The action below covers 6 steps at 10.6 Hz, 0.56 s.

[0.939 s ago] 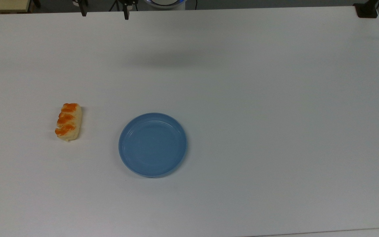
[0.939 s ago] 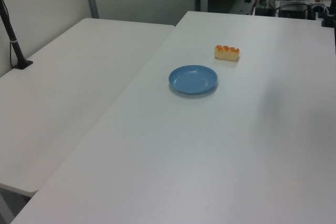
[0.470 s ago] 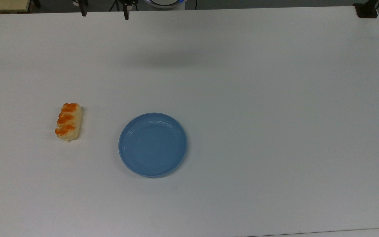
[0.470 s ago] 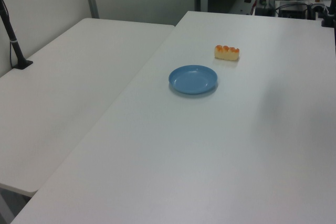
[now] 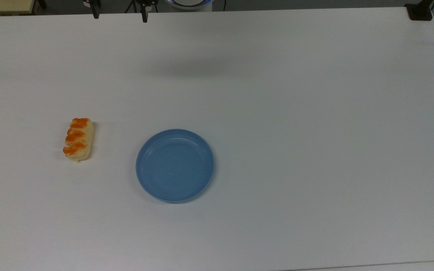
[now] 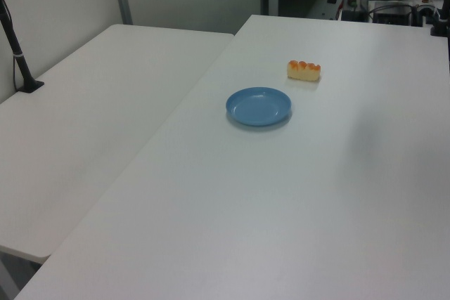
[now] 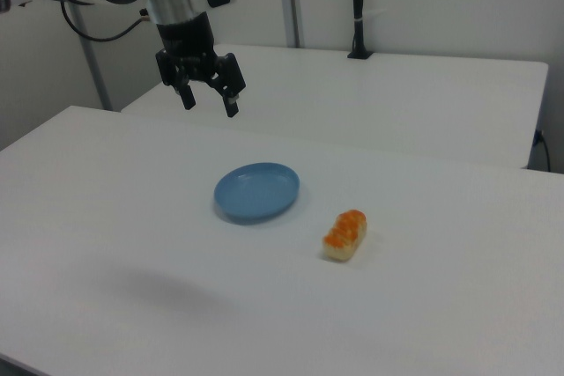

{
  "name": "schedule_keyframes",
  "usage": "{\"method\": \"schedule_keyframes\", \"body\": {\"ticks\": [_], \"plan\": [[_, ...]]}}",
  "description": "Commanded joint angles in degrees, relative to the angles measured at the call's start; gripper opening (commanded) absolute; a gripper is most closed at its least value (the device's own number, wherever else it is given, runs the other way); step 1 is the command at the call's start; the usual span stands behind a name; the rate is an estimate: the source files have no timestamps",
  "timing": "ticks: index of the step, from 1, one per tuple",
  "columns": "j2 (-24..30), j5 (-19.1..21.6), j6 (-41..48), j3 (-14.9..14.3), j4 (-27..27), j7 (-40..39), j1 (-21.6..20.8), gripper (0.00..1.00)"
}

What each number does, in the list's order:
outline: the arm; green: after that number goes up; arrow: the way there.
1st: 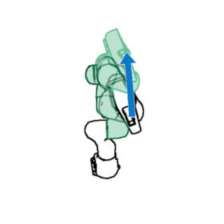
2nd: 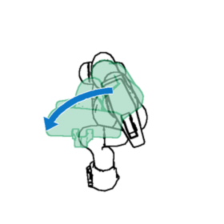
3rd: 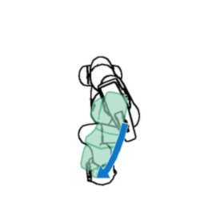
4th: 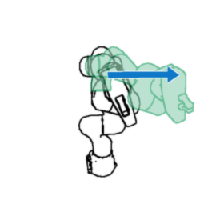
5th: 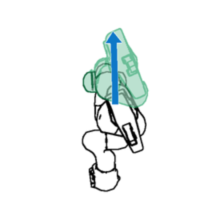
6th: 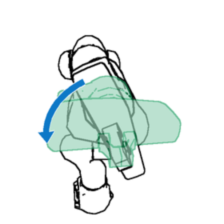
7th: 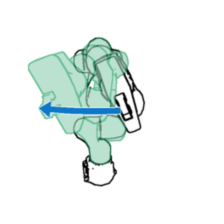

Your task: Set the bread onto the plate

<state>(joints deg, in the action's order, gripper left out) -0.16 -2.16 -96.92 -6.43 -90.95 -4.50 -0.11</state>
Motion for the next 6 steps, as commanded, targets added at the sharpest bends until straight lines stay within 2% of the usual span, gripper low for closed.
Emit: {"method": "schedule_keyframes", "body": {"ticks": [1, 6], "plan": [[0.25, -0.03, -0.99, -0.07, -0.98, -1.39, -0.06, 1.00], [-0.72, -0.82, -0.99, -0.07, -0.90, -2.43, -0.41, 1.00]]}}
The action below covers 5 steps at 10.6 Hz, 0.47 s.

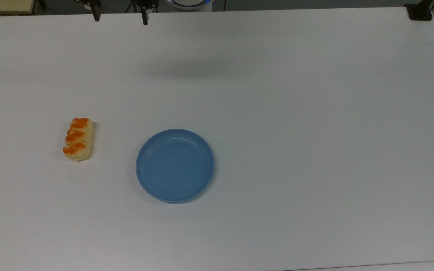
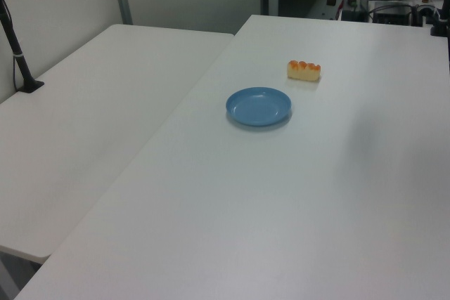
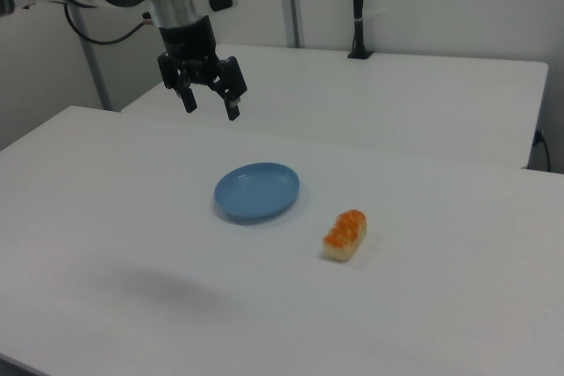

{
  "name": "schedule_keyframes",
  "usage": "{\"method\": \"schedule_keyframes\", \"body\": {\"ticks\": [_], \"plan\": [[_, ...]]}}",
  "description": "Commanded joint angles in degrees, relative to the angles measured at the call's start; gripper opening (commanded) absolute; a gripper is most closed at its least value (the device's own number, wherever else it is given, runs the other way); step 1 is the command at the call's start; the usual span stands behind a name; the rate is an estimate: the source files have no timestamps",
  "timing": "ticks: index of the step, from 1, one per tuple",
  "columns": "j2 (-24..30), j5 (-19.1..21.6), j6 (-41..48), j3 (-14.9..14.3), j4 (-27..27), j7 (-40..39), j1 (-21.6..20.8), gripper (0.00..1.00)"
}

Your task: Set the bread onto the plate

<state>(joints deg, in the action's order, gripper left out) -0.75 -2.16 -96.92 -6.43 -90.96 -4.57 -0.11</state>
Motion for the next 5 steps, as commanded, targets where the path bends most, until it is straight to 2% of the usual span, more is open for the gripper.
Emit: {"method": "schedule_keyframes", "body": {"ticks": [1, 5], "plan": [[-0.30, -0.82, -0.90, -0.07, -0.80, -3.51, -0.33, 1.00], [-0.13, -0.30, -0.55, -0.16, -0.80, -8.52, 0.29, 1.00]]}}
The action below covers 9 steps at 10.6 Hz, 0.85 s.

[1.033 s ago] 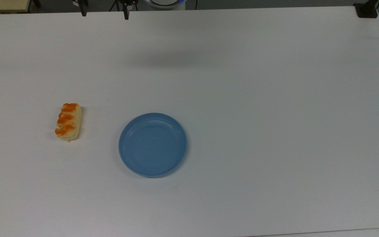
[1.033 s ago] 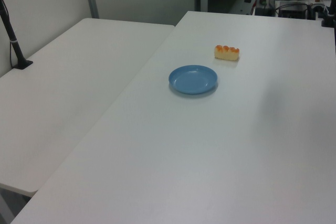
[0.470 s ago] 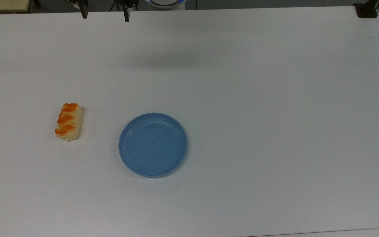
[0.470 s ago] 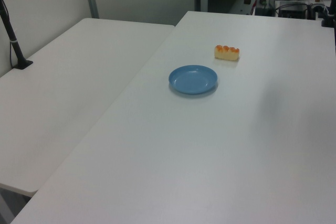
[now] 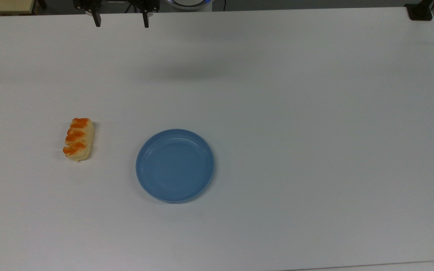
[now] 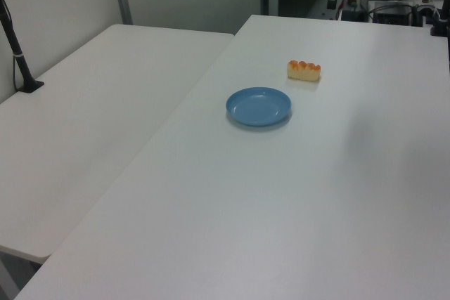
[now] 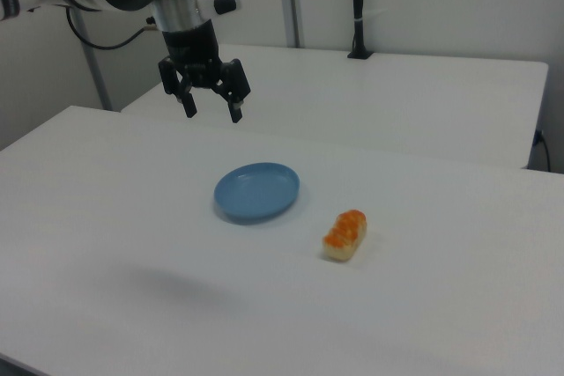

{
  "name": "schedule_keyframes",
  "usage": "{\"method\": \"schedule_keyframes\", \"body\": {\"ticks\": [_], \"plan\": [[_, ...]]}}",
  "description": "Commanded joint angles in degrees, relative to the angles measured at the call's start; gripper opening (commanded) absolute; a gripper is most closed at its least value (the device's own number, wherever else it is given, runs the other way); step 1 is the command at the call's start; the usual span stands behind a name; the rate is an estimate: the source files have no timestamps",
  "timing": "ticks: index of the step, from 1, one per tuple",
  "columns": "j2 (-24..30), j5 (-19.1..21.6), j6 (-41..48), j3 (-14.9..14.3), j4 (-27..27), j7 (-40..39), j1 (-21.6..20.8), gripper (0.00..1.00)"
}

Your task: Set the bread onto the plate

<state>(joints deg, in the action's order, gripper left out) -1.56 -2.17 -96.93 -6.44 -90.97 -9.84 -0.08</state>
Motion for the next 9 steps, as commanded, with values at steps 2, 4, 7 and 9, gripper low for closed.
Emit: {"method": "schedule_keyframes", "body": {"ticks": [2, 4, 7, 9], "plan": [[0.68, -0.30, -0.46, -0.15, -0.79, -2.55, 0.25, 1.00], [0.77, -0.38, -0.46, -0.24, -0.79, -2.55, 0.25, 1.00], [0.16, -1.52, -1.07, -0.24, -0.79, -2.64, 0.34, 1.00], [0.07, -2.32, -1.25, -0.24, -0.71, -3.43, 1.21, 1.00]]}}
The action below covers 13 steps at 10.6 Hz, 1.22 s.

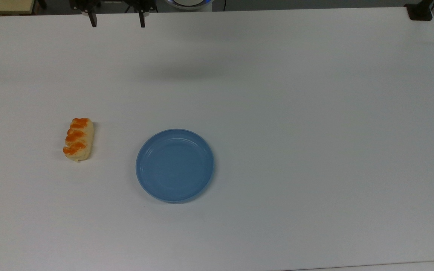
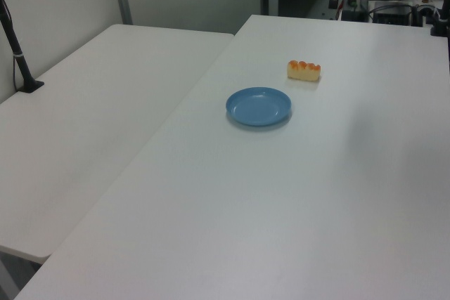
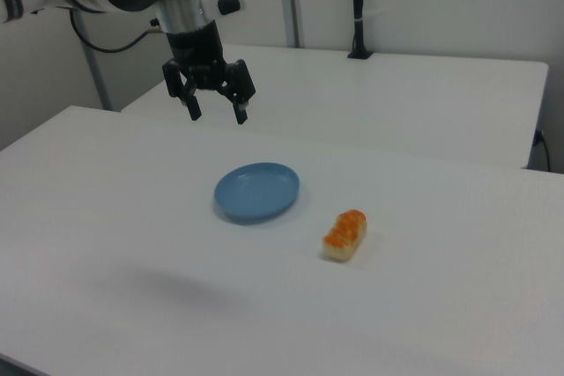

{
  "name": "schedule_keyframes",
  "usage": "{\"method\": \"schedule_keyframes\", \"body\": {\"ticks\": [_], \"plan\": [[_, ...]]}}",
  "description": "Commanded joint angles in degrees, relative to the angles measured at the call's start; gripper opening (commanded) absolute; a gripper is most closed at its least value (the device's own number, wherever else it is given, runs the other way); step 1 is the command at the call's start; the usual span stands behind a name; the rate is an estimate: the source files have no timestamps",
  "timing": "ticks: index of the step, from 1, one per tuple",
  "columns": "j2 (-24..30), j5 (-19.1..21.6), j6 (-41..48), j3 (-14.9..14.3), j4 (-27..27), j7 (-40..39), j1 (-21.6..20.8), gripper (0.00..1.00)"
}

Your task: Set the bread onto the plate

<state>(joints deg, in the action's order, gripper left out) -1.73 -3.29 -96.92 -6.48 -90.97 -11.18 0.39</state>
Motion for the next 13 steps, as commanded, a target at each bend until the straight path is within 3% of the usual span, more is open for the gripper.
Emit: {"method": "schedule_keyframes", "body": {"ticks": [1, 5, 8, 12, 13], "plan": [[0.33, -1.11, -2.12, -0.28, -0.70, -2.27, 0.93, 1.00], [0.15, -3.57, -4.39, -0.72, -1.23, -9.64, 2.77, 1.00], [-1.07, -3.48, -7.13, -0.73, -1.41, -8.86, 3.74, 1.00], [-1.17, -2.69, -21.60, -0.64, -10.08, -8.51, 6.20, 1.00], [-1.95, -0.86, -25.99, -0.72, -12.46, -8.42, 6.55, 1.00]]}}
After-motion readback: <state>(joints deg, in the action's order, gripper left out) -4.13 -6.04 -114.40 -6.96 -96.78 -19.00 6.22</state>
